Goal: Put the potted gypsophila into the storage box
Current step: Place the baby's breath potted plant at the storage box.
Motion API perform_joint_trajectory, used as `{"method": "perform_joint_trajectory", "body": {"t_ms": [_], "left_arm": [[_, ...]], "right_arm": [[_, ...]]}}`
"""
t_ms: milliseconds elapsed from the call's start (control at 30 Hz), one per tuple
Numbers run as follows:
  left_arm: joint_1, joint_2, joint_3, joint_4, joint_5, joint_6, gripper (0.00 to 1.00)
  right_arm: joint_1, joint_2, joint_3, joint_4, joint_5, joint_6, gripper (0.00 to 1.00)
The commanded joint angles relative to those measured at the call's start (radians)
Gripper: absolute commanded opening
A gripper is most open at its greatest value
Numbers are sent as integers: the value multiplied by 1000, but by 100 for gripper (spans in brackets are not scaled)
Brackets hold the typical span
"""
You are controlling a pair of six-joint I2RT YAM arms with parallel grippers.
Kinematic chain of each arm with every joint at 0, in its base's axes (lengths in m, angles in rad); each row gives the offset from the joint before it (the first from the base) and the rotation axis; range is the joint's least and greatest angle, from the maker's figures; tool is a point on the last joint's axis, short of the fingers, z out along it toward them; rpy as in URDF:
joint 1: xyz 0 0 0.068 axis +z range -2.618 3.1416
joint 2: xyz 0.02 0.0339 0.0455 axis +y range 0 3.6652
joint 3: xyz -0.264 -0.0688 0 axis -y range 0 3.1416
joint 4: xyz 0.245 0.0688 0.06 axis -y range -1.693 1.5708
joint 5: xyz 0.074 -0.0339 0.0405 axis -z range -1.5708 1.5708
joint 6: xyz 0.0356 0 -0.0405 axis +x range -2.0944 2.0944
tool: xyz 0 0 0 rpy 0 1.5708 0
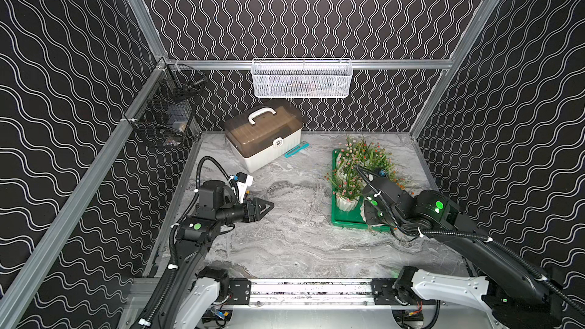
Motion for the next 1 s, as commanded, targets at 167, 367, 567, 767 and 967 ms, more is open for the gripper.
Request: {"method": "perform_joint_trajectory", "body": {"t_ms": [167, 367, 567, 767, 967], "left_arm": [[-2, -7, -2, 29, 21, 0, 57], [-4, -14, -27, 107, 120, -33, 57], [-36, -19, -49, 173, 187, -66, 57], [-78, -49, -52, 192, 201, -70, 58], [-91, -38, -44, 160, 173, -52, 58]], "right_arm": [[0, 49, -2, -60, 93, 52, 0], [-6, 40, -46, -68, 113, 74, 0], [-88, 39, -92, 9, 37, 2, 0], [-214, 58, -137, 100, -78, -95, 0], [-260, 116, -151, 163, -121, -147, 0]]}}
